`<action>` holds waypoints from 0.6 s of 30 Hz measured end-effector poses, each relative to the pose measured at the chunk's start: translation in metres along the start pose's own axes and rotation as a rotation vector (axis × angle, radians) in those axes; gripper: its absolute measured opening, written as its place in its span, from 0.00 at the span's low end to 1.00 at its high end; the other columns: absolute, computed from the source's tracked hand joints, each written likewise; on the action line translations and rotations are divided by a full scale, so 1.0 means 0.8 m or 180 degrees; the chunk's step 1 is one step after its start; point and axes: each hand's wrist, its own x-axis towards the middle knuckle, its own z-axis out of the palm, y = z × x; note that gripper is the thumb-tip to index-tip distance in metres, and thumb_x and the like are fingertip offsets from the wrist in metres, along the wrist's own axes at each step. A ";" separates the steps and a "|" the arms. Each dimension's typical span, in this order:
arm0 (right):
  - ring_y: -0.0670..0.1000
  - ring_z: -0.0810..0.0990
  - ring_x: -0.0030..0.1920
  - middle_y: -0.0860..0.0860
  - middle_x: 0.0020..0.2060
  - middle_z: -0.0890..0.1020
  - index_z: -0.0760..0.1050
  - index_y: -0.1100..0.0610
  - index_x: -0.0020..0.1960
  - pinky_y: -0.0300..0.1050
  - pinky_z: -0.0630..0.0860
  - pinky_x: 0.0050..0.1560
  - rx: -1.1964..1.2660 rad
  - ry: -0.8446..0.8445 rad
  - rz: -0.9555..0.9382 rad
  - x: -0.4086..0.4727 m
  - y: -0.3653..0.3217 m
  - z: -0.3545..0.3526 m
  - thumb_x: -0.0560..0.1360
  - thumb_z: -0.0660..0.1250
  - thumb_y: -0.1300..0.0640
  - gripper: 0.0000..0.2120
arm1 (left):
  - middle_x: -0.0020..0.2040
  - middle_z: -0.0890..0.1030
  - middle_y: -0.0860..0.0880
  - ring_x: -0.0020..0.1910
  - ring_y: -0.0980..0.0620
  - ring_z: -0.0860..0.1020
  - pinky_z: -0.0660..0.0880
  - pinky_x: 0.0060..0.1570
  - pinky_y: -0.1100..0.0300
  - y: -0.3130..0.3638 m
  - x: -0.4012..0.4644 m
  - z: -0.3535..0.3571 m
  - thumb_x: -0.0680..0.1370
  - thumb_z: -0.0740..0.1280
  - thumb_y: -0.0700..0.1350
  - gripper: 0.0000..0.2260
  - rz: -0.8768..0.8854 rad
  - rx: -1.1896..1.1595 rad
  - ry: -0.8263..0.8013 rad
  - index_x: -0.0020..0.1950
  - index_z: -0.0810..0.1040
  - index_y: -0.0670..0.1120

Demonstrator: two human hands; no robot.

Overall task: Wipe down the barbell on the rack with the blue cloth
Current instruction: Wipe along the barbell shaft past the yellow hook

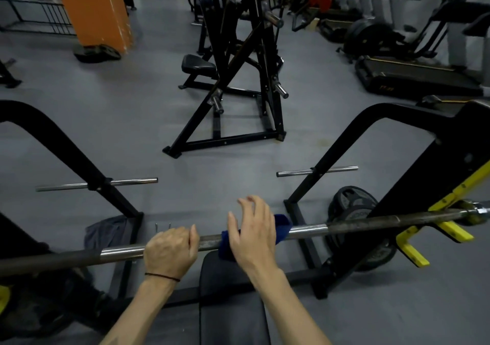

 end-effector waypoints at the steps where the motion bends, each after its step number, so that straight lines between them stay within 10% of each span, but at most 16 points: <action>1: 0.56 0.75 0.66 0.56 0.66 0.77 0.76 0.57 0.67 0.55 0.72 0.68 -0.0171 -0.0071 0.0146 0.002 0.006 0.010 0.82 0.53 0.40 0.27 | 0.23 0.73 0.46 0.19 0.45 0.70 0.67 0.23 0.57 0.001 0.001 -0.003 0.80 0.60 0.47 0.22 0.0017 -0.0021 -0.0002 0.26 0.73 0.45; 10: 0.59 0.78 0.59 0.55 0.55 0.83 0.82 0.59 0.54 0.56 0.65 0.72 -0.0663 0.0490 0.0235 -0.041 0.050 0.010 0.83 0.56 0.48 0.19 | 0.22 0.73 0.47 0.19 0.45 0.71 0.69 0.22 0.57 -0.001 0.003 -0.005 0.81 0.57 0.50 0.24 -0.0167 -0.0066 -0.0387 0.26 0.74 0.46; 18: 0.57 0.71 0.73 0.55 0.72 0.75 0.71 0.58 0.75 0.57 0.65 0.75 -0.0496 0.0100 -0.1044 -0.071 0.067 0.017 0.84 0.56 0.45 0.25 | 0.23 0.76 0.46 0.20 0.45 0.74 0.70 0.22 0.58 -0.006 0.010 -0.014 0.79 0.59 0.49 0.22 0.0002 -0.0151 -0.0466 0.26 0.76 0.45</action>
